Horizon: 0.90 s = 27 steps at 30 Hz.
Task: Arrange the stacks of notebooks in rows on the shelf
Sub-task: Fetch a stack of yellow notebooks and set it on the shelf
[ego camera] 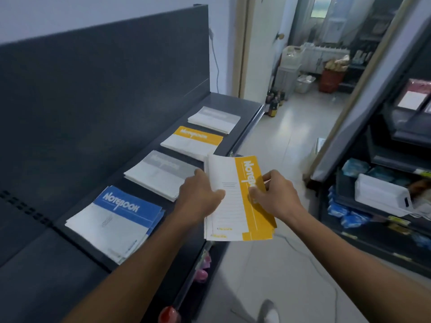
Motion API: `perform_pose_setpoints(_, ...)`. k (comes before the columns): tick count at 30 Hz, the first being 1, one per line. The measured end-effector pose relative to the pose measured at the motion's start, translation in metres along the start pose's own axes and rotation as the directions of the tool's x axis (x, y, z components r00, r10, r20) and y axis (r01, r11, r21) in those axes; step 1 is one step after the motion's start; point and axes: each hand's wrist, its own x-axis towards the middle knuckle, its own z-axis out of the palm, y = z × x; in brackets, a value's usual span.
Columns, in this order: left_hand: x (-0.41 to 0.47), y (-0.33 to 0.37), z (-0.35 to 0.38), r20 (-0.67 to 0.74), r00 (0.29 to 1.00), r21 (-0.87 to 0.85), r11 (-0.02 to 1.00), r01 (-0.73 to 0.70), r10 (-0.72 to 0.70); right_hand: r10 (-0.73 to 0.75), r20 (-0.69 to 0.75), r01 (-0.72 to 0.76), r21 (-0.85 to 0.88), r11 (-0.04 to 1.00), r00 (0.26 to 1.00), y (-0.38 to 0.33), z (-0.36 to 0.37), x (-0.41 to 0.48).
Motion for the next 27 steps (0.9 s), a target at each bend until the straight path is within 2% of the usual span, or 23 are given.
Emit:
perform_pose_setpoints(13,0.135,0.147,0.074,-0.053,0.995,0.072,0.994,0.085,-0.081,-0.056,0.064,0.052,0.055,0.997,0.996,0.076,-0.088,0.198)
perform_pose_setpoints(20,0.204,0.179,0.083,-0.104,0.99,0.025,0.995,0.094,-0.091,-0.113,0.101,0.109,0.039,0.993,0.989,0.069,-0.101,0.288)
perform_pose_setpoints(27,0.295,0.192,0.082,-0.128,0.978,0.028,0.986,0.167,-0.162,-0.165,0.121,0.162,0.032,0.986,0.979,0.042,-0.098,0.387)
